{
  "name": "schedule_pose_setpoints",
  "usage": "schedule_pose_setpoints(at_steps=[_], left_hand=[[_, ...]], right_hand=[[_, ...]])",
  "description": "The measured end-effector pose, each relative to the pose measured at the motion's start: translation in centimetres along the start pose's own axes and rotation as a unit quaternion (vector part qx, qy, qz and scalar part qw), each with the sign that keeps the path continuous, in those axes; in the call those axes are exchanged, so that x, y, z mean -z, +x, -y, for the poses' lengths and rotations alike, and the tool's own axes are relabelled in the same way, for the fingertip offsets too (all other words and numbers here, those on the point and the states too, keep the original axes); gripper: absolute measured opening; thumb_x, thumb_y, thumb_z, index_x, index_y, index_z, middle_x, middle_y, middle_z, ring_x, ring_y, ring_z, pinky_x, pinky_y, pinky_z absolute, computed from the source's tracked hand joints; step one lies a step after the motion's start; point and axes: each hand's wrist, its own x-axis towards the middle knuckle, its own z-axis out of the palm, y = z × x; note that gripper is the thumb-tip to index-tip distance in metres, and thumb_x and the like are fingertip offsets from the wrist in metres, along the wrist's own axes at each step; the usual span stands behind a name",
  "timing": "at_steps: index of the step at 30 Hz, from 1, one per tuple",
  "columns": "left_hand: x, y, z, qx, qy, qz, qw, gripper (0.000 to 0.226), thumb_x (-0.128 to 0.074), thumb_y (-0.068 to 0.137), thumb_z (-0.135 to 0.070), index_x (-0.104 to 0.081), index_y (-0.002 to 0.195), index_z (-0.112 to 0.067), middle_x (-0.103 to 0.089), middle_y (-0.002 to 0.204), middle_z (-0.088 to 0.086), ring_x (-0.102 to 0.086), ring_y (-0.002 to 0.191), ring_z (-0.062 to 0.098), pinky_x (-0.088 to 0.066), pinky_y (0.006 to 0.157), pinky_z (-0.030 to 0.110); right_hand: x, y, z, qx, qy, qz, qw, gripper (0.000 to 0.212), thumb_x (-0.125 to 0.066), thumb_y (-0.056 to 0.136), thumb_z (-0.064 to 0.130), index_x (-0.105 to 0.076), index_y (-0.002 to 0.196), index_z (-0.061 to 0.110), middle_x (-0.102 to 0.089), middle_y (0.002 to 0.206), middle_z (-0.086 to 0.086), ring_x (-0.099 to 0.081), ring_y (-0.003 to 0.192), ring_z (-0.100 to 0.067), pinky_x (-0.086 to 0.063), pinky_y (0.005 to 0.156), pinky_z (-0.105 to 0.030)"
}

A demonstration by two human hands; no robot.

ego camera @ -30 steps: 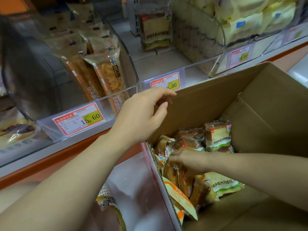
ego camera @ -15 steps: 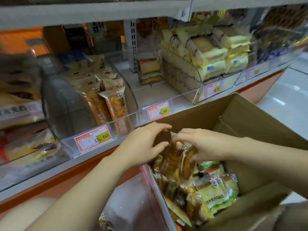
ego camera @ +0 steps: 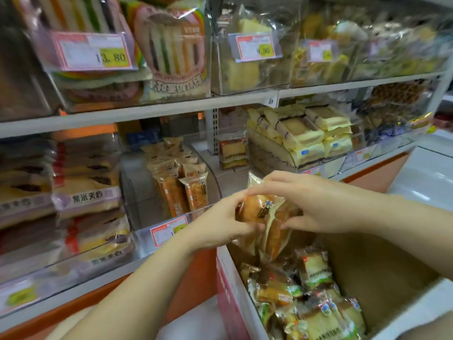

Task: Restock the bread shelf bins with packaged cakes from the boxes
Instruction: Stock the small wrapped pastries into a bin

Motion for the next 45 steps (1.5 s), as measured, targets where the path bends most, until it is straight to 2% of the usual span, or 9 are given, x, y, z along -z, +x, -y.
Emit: schedule_pose_setpoints(at_steps=[5,13,16,22,29,33,37,41,45], left_hand=[[0.7,-1.2,-1.9,-0.016,-0.088,-0.023,0.996,0.043,-0.065,0.087,-0.002,-0.051,0.123,-0.022,-0.068,0.113,0.001,-0.065,0.106,0.014,-0.052,0.092,0.027],[1.7,-2.0,-3.0,-0.004,-0.145,-0.029,0.989,0.043,-0.063,0.085,-0.018,-0.053,0.126,-0.02,-0.067,0.117,0.004,-0.063,0.112,0.02,-0.049,0.099,0.043],[2.7,-2.7,-2.9,-0.002,-0.126,-0.067,0.99,0.048,-0.067,0.081,-0.027,-0.052,0.126,-0.025,-0.067,0.116,0.001,-0.062,0.112,0.018,-0.045,0.101,0.047],[6.9,-4.9,-2.8,-0.011,-0.069,-0.228,0.971,0.036,-0.071,0.083,-0.025,-0.053,0.111,-0.037,-0.069,0.099,-0.013,-0.066,0.095,0.001,-0.05,0.079,0.024],[11.4,-7.5,-0.4,0.024,-0.053,-0.396,0.916,0.026,-0.068,0.086,-0.022,-0.055,0.102,-0.037,-0.066,0.103,-0.011,-0.062,0.096,0.005,-0.051,0.082,0.029],[12.1,-8.3,1.0,0.038,-0.059,-0.427,0.902,0.026,-0.067,0.087,-0.024,-0.05,0.095,-0.042,-0.06,0.096,-0.017,-0.056,0.086,-0.004,-0.044,0.066,0.016],[12.4,-8.1,2.6,0.054,-0.041,-0.428,0.901,0.029,-0.069,0.085,-0.027,-0.05,0.106,-0.037,-0.06,0.1,-0.017,-0.056,0.095,-0.001,-0.043,0.071,0.014],[12.5,-7.8,3.2,0.055,-0.041,-0.421,0.905,0.034,-0.067,0.086,-0.029,-0.049,0.114,-0.034,-0.058,0.103,-0.019,-0.055,0.095,-0.003,-0.041,0.071,0.012],[12.5,-7.2,3.4,0.053,-0.038,-0.421,0.905,0.033,-0.067,0.086,-0.03,-0.046,0.109,-0.04,-0.055,0.098,-0.024,-0.052,0.089,-0.008,-0.038,0.068,0.008]], right_hand=[[1.9,-0.5,1.0,0.001,0.055,-0.071,0.996,0.08,-0.071,0.083,0.03,-0.015,0.128,0.065,-0.032,0.13,0.031,-0.035,0.123,0.009,-0.038,0.102,-0.019],[3.5,0.2,1.6,-0.005,0.108,-0.117,0.987,0.072,-0.073,0.08,0.03,-0.028,0.128,0.058,-0.036,0.114,0.043,-0.035,0.108,0.027,-0.034,0.084,0.005],[4.0,1.5,2.5,0.005,0.093,-0.122,0.988,0.071,-0.072,0.081,0.03,-0.03,0.134,0.053,-0.037,0.121,0.038,-0.037,0.109,0.022,-0.038,0.084,0.0],[4.4,6.9,4.9,0.066,0.086,-0.163,0.981,0.07,-0.069,0.086,0.022,-0.031,0.14,0.044,-0.039,0.133,0.021,-0.039,0.117,0.007,-0.037,0.094,-0.012],[2.7,14.6,6.4,0.095,0.105,-0.145,0.979,0.072,-0.07,0.085,0.023,-0.03,0.142,0.041,-0.042,0.135,0.013,-0.043,0.112,0.002,-0.037,0.094,-0.016],[1.0,17.9,5.9,0.077,0.087,-0.078,0.99,0.068,-0.07,0.085,0.026,-0.034,0.142,0.036,-0.044,0.139,0.01,-0.043,0.126,-0.008,-0.041,0.104,-0.029],[-0.6,19.9,5.0,0.035,0.093,-0.027,0.995,0.063,-0.069,0.086,0.026,-0.039,0.141,0.026,-0.052,0.136,0.003,-0.051,0.121,-0.012,-0.048,0.097,-0.028],[-0.6,21.2,4.3,0.021,0.113,-0.042,0.992,0.058,-0.07,0.085,0.024,-0.045,0.137,0.023,-0.056,0.13,0.006,-0.053,0.114,-0.007,-0.043,0.086,-0.015],[0.1,22.3,3.4,0.002,0.117,-0.09,0.989,0.055,-0.07,0.084,0.02,-0.048,0.135,0.021,-0.058,0.128,0.004,-0.056,0.116,-0.012,-0.042,0.09,-0.017]])
